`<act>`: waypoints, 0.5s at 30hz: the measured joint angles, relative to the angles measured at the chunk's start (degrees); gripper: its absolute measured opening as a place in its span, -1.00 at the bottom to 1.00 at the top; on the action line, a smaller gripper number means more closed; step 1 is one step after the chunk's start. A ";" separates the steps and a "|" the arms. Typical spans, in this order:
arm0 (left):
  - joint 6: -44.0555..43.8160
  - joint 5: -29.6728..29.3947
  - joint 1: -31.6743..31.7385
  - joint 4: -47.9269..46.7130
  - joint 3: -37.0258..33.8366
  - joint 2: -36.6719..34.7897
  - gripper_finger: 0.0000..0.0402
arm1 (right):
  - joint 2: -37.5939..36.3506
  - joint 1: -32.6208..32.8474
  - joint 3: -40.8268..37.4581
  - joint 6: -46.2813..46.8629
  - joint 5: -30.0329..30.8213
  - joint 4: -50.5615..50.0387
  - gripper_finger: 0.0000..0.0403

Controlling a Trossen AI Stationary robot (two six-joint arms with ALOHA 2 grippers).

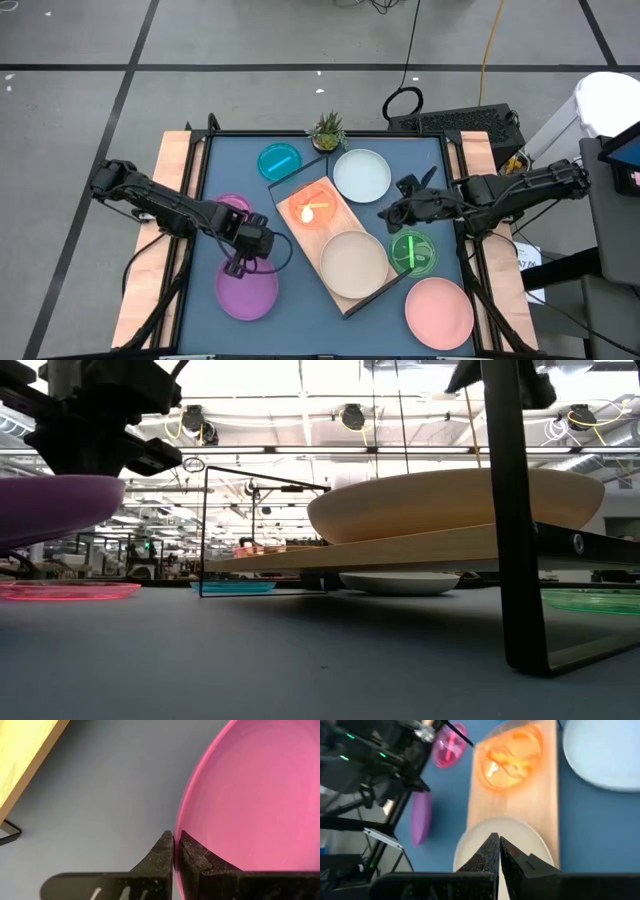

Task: Place and stack plates onto a shelf
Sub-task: Stack the large violet plate on the large gray plate on the shelf

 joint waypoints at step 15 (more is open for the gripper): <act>-11.27 0.85 -1.52 5.56 2.09 -0.83 -0.95 | 0.00 -0.09 0.00 7.77 -7.87 -25.68 -0.93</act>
